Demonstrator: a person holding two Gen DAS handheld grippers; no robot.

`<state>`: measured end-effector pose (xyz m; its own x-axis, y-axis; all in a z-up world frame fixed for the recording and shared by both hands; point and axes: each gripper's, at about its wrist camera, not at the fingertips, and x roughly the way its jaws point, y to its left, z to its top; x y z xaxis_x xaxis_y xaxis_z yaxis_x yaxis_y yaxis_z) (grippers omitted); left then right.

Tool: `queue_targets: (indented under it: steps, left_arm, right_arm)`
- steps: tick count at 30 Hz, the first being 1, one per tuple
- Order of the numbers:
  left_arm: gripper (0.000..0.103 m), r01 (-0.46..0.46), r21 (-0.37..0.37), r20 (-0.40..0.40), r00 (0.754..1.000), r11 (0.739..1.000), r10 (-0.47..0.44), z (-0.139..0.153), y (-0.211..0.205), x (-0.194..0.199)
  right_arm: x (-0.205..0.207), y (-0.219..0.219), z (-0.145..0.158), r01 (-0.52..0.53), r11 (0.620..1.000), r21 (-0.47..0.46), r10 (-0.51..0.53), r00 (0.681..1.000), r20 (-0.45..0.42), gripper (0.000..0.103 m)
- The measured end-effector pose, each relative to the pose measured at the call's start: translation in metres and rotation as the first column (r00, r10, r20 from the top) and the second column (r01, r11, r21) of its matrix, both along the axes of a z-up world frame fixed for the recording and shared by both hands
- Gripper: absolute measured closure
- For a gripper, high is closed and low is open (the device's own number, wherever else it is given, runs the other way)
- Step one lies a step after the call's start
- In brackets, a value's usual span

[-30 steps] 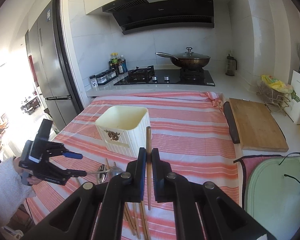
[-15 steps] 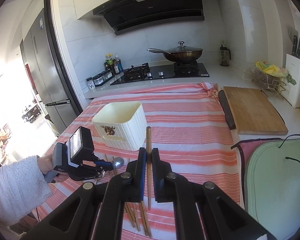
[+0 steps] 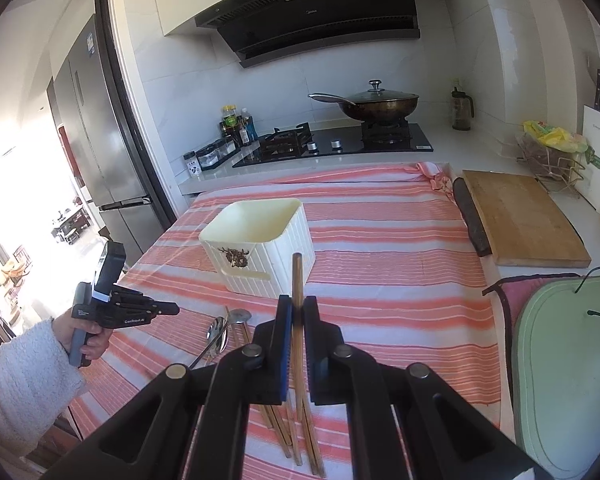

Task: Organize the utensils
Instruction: 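Lift the spoon with the left tool while the right tool carries the chopstick toward the white box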

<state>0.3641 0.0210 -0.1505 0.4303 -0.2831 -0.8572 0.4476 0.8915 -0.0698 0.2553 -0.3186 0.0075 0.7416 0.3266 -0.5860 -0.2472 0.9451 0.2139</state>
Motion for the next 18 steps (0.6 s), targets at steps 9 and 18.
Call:
queue_targets:
  steps: [9,18]
  left_arm:
    - [0.056,0.129,0.063,0.021,0.991,0.990,-0.130,-0.012,-0.061,-0.038]
    - [0.100,0.132,0.075,-0.029,0.991,0.988,-0.130,-0.034,-0.073,-0.033]
  right_arm:
    - [-0.002,0.018,-0.009,-0.029,1.000,0.008,0.030,0.999,-0.020,0.097]
    - [-0.014,0.011,-0.008,-0.015,0.999,0.034,0.015,1.000,-0.012,0.097]
